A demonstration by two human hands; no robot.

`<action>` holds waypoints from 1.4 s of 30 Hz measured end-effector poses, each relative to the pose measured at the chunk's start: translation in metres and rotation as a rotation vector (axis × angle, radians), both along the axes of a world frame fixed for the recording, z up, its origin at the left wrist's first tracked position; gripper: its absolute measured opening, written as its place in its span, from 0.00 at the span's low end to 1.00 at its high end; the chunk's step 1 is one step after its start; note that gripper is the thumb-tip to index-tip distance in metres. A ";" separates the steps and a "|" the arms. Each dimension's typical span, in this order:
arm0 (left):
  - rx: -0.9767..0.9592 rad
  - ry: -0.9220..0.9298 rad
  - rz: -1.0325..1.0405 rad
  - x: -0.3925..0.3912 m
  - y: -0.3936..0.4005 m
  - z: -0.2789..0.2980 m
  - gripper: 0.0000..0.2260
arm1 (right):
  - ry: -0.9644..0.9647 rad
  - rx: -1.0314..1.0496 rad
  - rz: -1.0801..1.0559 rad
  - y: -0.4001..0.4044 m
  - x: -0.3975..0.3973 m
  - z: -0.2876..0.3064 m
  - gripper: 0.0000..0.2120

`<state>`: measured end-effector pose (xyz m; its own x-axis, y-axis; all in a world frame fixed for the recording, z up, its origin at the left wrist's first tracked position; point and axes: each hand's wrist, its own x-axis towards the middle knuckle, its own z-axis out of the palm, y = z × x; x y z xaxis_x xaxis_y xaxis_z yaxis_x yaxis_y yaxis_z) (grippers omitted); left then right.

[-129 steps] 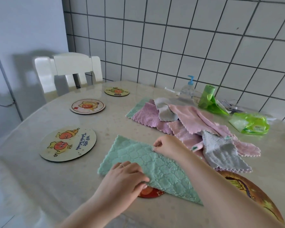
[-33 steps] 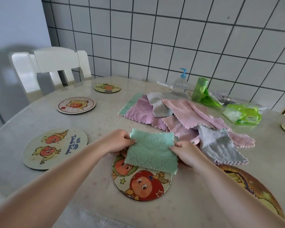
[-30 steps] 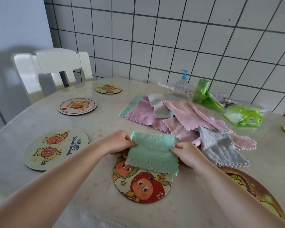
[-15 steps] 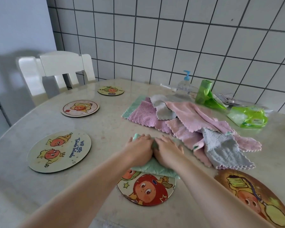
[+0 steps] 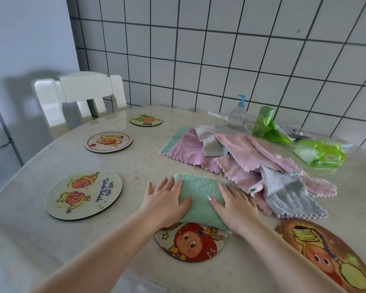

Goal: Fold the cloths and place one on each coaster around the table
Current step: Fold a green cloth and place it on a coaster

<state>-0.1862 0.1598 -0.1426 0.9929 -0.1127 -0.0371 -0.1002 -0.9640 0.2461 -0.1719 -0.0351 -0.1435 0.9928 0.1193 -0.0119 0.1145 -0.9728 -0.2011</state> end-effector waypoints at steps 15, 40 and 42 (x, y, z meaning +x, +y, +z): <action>-0.656 -0.084 -0.030 0.012 0.010 0.018 0.18 | 0.015 0.832 0.063 -0.002 -0.007 0.025 0.27; -1.680 0.319 0.641 0.139 0.116 0.161 0.16 | 0.582 1.187 -0.078 0.105 0.149 0.154 0.21; -1.620 0.362 0.624 0.164 0.136 0.158 0.16 | 0.500 1.111 -0.073 0.124 0.170 0.153 0.21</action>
